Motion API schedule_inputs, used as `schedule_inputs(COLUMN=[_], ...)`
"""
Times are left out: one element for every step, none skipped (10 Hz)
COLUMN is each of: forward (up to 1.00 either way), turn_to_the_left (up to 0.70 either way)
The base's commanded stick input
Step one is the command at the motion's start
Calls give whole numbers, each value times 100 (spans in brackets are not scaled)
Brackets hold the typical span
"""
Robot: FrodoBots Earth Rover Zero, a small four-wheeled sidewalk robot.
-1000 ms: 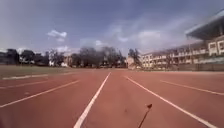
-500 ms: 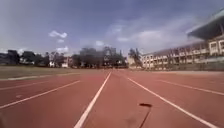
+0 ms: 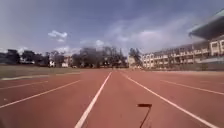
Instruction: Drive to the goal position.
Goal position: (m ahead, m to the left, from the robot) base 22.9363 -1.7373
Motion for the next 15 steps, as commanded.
schedule_inputs(forward=[70, 70, 70, 70, 70, 70, 70, 70, 70, 70, 70, 70, 70, 70, 70], turn_to_the_left=[0, 0, 0, 0, 0, 0, 0, -35, -35, 0, 0, 0, 0, 0, 0])
